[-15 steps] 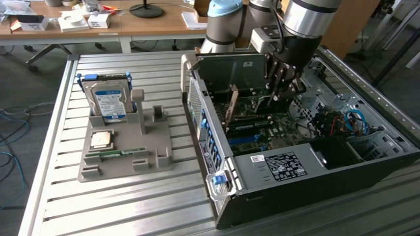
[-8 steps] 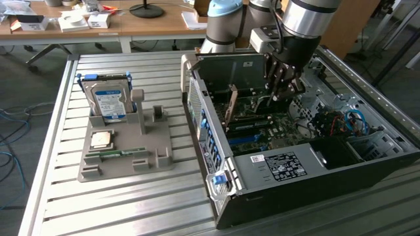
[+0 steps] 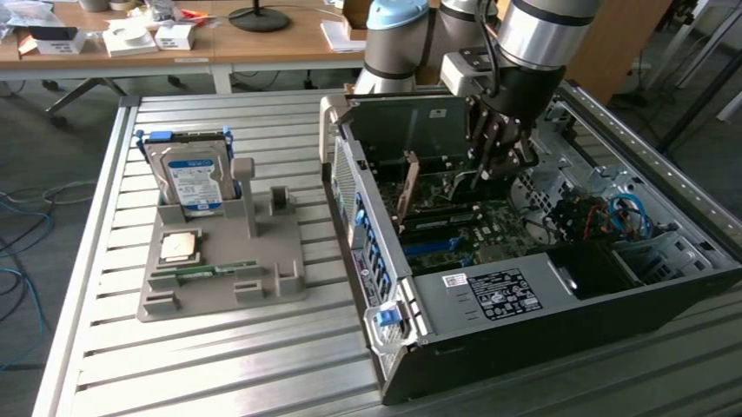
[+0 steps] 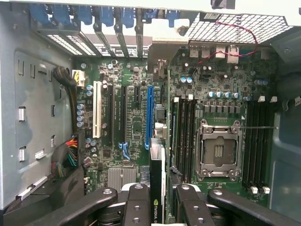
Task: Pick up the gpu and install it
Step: 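Insert the gpu into the slot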
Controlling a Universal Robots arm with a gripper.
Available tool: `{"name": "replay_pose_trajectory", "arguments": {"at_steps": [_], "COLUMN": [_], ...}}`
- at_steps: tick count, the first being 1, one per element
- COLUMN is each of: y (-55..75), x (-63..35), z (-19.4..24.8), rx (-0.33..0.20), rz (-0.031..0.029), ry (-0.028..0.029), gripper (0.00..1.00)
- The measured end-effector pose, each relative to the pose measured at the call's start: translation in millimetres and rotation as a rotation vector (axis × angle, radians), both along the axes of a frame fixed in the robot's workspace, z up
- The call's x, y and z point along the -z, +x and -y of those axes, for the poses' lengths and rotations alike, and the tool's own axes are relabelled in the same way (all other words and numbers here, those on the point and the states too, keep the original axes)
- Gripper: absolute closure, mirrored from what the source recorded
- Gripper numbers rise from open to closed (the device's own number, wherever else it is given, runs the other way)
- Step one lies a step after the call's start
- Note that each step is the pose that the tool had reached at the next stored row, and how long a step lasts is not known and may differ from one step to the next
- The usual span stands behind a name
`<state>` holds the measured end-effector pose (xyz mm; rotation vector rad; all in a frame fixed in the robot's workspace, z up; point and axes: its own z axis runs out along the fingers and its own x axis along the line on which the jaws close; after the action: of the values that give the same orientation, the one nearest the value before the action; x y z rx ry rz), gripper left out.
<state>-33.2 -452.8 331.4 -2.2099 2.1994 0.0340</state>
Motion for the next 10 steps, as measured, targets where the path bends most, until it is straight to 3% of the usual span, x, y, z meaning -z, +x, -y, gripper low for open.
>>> {"name": "replay_pose_trajectory", "arguments": {"at_steps": [10], "y": [0.0], "x": [3.9], "z": [0.0], "rx": [0.0], "rz": [0.0015], "ry": [0.0003], "gripper": [0.74]}}
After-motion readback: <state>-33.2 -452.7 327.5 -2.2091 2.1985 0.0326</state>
